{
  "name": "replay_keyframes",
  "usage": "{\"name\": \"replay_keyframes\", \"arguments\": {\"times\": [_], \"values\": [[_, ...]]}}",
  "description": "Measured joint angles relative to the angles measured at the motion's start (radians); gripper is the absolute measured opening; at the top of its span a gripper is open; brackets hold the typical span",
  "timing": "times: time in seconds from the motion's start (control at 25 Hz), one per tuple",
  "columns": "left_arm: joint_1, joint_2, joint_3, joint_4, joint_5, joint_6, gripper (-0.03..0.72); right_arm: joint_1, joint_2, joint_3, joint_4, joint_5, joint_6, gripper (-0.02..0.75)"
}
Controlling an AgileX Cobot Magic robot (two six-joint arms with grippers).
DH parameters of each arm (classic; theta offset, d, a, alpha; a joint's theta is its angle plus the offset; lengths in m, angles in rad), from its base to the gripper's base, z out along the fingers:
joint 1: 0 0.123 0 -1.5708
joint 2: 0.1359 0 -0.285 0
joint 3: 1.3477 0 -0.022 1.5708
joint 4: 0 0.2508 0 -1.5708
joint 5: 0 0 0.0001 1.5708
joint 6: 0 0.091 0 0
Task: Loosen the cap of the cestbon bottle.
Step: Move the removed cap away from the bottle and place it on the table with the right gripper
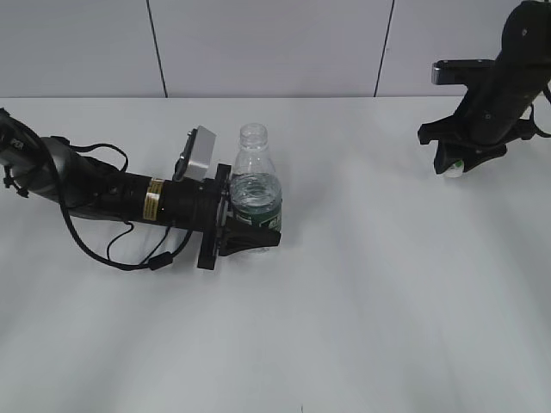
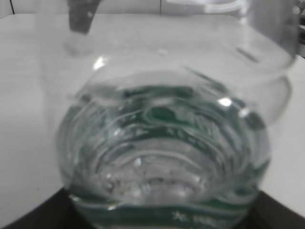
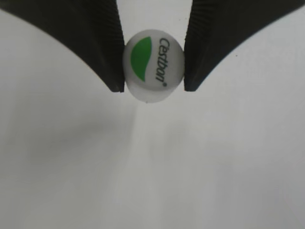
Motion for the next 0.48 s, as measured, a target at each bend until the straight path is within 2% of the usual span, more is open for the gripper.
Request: {"name": "replay_keyframes", "arguments": {"times": [0.48], "values": [[0.0, 0.0, 0.0, 0.0, 0.0, 0.0, 0.412, 0.0, 0.054, 0.0, 0.024, -0.008, 0.001, 0.29]]}}
